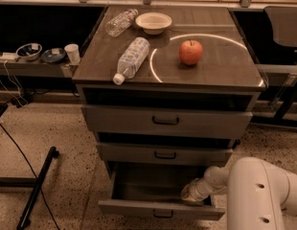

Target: Open bottom drawer

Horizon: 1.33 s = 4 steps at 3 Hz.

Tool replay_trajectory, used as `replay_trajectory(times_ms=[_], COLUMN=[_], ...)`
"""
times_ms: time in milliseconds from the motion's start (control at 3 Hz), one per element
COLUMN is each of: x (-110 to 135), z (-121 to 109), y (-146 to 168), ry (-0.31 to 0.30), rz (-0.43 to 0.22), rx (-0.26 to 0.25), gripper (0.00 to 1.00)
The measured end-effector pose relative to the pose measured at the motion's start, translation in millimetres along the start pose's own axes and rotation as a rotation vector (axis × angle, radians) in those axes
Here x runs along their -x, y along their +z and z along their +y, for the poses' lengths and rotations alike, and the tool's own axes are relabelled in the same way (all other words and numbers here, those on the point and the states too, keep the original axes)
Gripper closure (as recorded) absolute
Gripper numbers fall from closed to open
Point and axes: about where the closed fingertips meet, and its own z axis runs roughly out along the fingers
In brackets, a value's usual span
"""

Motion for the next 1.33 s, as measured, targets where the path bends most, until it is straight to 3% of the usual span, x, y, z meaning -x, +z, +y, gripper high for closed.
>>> replay_trajectory(times_ms=[333,667,1000,1333], x=[9,10,23,51], z=[50,53,60,58], y=[1,1,-4,-39], ry=[0.012,0.015,0.024,-0.040], rz=[-0.011,-0.020,-0.086,-0.287], rx=[0.073,0.081,0.112,0.025], gripper=[1.00,1.00,1.00,0.73])
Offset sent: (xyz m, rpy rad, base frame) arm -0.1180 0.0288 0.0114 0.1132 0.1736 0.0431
